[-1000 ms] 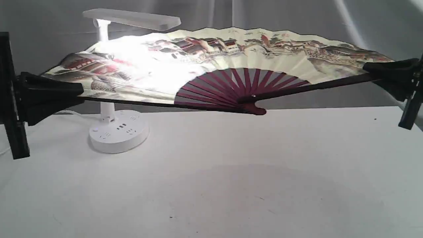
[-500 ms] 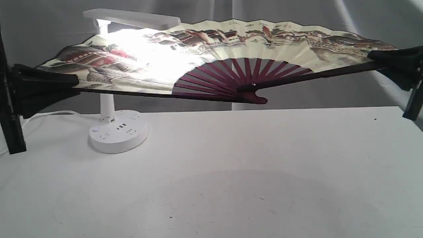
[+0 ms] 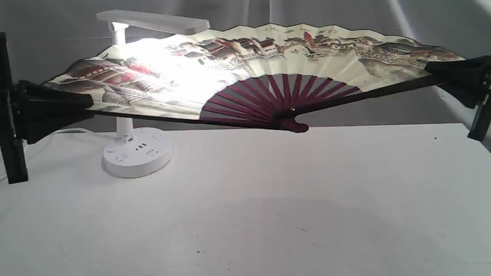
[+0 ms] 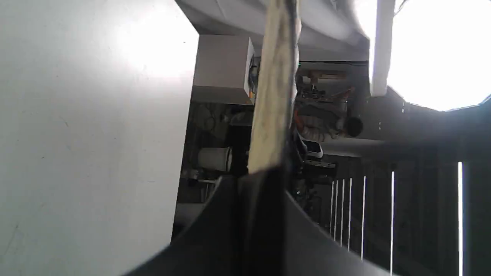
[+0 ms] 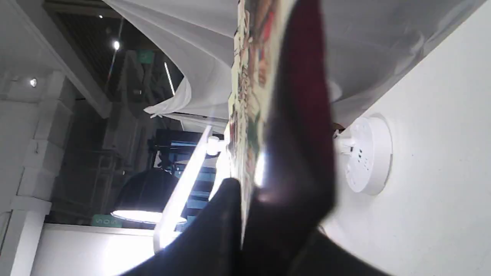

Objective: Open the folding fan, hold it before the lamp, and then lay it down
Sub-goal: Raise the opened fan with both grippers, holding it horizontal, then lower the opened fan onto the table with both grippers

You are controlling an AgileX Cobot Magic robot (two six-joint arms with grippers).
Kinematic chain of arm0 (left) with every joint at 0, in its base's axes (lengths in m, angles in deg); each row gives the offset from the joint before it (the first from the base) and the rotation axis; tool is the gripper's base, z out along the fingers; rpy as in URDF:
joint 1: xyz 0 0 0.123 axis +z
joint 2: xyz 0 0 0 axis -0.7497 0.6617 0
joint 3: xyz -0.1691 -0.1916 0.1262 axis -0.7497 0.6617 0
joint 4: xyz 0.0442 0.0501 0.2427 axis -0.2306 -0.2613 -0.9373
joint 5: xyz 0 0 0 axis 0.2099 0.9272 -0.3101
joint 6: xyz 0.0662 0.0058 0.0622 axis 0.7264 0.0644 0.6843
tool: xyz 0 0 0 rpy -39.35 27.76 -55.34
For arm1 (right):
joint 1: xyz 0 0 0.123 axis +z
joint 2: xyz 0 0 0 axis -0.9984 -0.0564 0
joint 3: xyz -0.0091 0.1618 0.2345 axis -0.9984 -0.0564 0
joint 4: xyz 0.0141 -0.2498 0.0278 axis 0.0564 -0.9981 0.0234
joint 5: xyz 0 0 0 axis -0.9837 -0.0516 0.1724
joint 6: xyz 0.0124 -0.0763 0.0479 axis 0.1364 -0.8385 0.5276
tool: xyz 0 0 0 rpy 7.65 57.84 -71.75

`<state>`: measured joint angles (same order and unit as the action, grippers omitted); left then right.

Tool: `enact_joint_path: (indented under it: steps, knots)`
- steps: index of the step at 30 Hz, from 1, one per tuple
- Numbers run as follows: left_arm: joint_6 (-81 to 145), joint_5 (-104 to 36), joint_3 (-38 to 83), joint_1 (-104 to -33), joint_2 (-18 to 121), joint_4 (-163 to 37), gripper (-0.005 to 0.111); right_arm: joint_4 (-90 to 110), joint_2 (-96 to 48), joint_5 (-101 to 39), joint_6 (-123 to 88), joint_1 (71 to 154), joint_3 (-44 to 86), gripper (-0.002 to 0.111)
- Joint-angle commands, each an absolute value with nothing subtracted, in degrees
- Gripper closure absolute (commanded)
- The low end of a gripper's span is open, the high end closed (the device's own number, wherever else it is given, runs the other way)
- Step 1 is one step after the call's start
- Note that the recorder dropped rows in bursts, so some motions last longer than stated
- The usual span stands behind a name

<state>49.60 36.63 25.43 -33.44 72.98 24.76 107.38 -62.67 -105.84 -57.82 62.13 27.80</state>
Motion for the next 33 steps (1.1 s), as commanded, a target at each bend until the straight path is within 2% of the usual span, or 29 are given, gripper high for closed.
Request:
enact_joint_path:
  steps: [1, 6, 14, 19, 33]
  knots:
    - [50.65, 29.62, 25.43, -31.81, 72.29, 23.82, 0.107, 107.03, -62.65, -100.99, -61.20, 60.28, 28.16, 0.108]
    - [54.74, 26.70, 28.91, -31.81, 73.42, 23.95, 0.107, 105.10, -62.65, -99.88, -61.54, 60.28, 27.05, 0.108]
    - [65.58, 27.45, 35.40, -31.92, 82.89, 30.72, 0.107, 105.64, -62.78, -95.00, -66.54, 60.28, 20.37, 0.108]
    - [72.00, 27.34, 36.20, -31.92, 88.59, 31.16, 0.107, 105.78, -62.78, -88.42, -70.71, 60.28, 15.70, 0.108]
    - [90.07, 23.22, 39.88, -31.92, 96.84, 37.09, 0.107, 109.88, -64.71, -84.40, -83.55, 61.03, 7.28, 0.108]
